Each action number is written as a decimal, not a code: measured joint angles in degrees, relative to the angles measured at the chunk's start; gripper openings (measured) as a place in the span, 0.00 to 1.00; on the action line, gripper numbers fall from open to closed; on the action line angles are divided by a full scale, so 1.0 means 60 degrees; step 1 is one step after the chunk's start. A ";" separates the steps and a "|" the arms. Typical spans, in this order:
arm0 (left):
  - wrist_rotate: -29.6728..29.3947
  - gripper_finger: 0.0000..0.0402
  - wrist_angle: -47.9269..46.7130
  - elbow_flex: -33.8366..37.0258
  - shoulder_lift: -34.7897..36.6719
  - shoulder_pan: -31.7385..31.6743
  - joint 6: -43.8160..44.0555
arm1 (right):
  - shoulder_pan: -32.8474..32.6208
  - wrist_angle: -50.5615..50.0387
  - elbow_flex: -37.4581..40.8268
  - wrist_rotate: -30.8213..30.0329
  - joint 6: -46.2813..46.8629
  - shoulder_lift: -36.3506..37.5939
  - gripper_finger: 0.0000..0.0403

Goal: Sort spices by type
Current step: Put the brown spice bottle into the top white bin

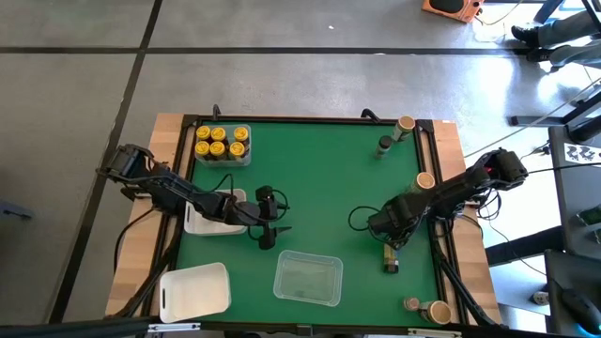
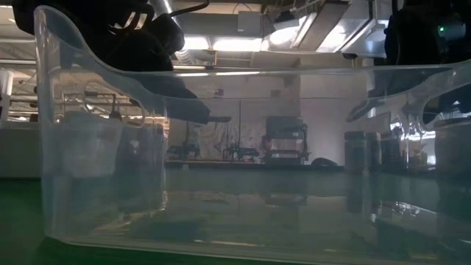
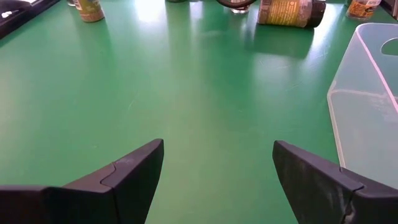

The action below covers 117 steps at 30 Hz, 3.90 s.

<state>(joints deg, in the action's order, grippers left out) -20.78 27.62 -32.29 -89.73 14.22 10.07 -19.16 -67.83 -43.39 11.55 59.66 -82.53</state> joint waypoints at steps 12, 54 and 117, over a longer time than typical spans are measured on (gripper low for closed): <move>0.0000 0.75 0.0000 0.0000 0.0000 0.0000 -0.0022 | 0.0004 -0.0027 -0.0073 0.0011 -0.0360 0.0004 0.45; 0.0000 0.75 0.0000 -0.0004 0.0000 0.0000 0.0014 | 0.2705 0.1880 -0.5359 -0.2240 -0.6576 -0.4122 0.50; 0.3029 0.47 -0.5825 -0.9355 -0.6109 -0.2441 -0.1257 | 0.0628 0.8941 0.3572 -0.6652 -0.4590 0.1836 0.81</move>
<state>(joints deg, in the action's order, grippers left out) -2.60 -7.34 -88.42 -126.39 -0.43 2.52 -15.39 -14.19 -21.96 -28.36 32.12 -71.51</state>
